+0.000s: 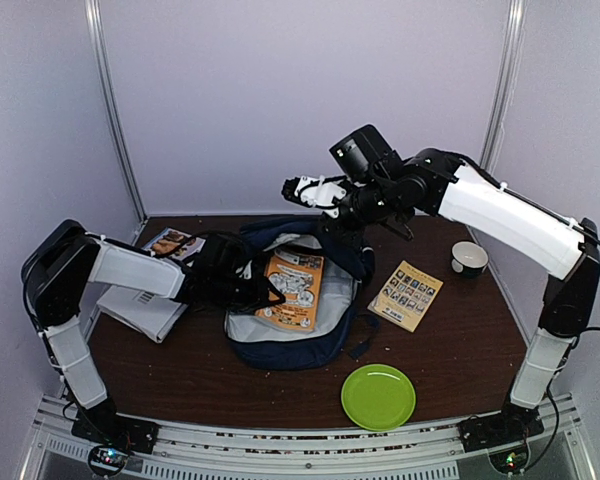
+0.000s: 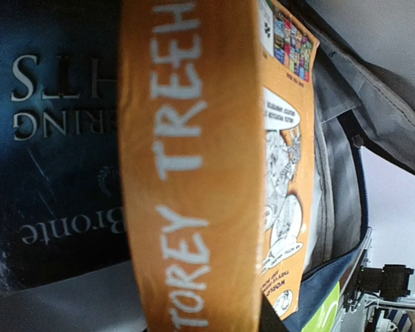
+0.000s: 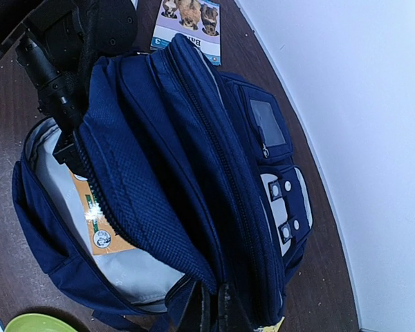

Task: Pack the student bag
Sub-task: Place the book in the largest pocket of the bag, then adjust the book in the largest pocket of the bag.

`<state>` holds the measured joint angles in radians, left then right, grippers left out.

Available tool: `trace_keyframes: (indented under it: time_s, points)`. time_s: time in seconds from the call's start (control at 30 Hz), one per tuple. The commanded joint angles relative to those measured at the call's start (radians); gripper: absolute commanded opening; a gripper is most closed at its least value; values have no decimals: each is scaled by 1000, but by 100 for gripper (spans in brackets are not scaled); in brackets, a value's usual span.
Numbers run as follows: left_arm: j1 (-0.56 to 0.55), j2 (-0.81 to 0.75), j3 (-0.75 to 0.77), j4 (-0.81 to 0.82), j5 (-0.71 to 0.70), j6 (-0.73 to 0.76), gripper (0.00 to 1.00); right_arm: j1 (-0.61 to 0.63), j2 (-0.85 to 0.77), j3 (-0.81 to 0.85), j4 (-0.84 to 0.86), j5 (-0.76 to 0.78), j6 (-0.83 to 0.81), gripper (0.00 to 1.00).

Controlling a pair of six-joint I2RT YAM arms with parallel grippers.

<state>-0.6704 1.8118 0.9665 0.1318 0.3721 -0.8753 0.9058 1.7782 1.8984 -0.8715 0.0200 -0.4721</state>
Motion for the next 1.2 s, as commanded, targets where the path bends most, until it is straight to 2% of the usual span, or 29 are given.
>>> trace_keyframes:
  time_s: [0.0,0.17,0.2,0.23,0.3,0.47,0.63,0.77,0.9,1.0,1.17]
  points:
    - [30,-52,-52,-95,-187,0,36,10,-76,16,61,-4,1,0]
    - [29,-144,-106,-112,-210,14,46,8,-91,-13,71,1,3,0]
    - [29,-161,-120,-103,-198,19,50,8,-94,-23,77,1,3,0]
    - [29,-179,-132,-102,-186,34,61,7,-95,-32,78,3,4,0]
    - [29,-208,-133,-143,-175,88,68,5,-100,-50,82,4,6,0]
    - [27,-256,-139,-161,-166,211,67,-1,-121,-95,105,-2,7,0]
    - [25,-129,-35,-154,-167,180,65,-6,-122,-100,107,-1,7,0]
    - [7,-61,15,-67,-202,167,63,-7,-123,-109,111,5,4,0]
    - [-20,-47,38,4,-294,208,62,-8,-125,-125,118,13,1,0]
    - [-21,-43,2,159,-298,237,62,-8,-129,-141,122,15,3,0]
    - [-23,-46,-4,188,-333,217,62,-13,-152,-190,144,19,2,0]
